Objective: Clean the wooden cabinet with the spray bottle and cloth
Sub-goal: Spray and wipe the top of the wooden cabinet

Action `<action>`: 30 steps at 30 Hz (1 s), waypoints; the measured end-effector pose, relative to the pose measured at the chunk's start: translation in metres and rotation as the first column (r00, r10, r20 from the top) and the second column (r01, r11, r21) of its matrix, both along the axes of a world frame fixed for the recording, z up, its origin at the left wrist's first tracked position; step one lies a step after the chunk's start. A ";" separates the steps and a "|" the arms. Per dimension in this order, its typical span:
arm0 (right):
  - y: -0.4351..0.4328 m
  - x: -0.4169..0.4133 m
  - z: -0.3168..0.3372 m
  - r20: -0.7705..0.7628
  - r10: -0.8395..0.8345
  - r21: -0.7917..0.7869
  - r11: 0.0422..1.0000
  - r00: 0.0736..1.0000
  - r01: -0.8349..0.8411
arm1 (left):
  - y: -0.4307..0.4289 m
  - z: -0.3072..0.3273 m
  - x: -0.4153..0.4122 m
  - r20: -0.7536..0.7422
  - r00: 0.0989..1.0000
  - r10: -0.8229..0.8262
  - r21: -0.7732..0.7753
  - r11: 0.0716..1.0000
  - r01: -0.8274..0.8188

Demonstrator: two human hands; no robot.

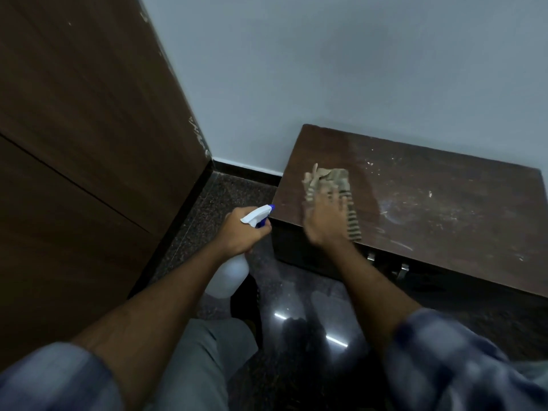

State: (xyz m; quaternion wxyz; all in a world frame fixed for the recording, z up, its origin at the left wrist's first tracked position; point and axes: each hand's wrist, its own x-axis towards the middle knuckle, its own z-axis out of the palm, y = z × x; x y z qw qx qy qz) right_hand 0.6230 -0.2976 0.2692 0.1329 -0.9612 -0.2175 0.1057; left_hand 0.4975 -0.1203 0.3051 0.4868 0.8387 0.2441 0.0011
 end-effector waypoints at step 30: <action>-0.081 0.133 -0.014 0.060 -0.140 0.029 0.990 0.988 0.138 | -0.060 0.045 0.240 -0.185 0.971 -0.152 -0.037 0.988 0.148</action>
